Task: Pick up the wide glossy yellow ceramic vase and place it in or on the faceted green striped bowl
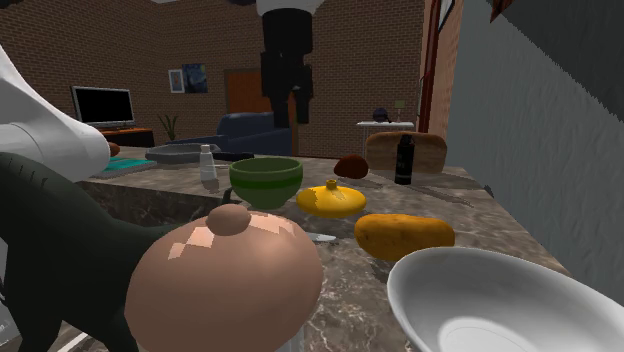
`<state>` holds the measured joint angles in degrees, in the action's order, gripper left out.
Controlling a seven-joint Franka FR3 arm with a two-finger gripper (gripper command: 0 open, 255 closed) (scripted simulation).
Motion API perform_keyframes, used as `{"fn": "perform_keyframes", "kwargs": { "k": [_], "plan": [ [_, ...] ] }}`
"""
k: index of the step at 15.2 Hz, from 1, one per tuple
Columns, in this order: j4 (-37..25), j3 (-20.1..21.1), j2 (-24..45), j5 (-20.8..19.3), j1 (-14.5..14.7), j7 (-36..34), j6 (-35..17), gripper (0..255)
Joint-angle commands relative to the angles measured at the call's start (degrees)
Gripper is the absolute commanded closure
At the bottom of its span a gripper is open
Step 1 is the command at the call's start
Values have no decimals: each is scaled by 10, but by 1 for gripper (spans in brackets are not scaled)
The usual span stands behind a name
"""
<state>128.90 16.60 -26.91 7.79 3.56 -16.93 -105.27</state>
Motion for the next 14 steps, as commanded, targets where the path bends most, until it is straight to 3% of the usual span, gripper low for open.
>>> {"fn": "perform_keyframes", "kwargs": {
  "k": [1, 10, 14],
  "plan": [
    [-14, 26, 35, -5, 3, -29, -18, 0],
    [-108, 124, 218, -82, 15, -169, -71, 0],
    [-104, 131, 246, -99, 20, -189, -96, 0]
  ]
}}
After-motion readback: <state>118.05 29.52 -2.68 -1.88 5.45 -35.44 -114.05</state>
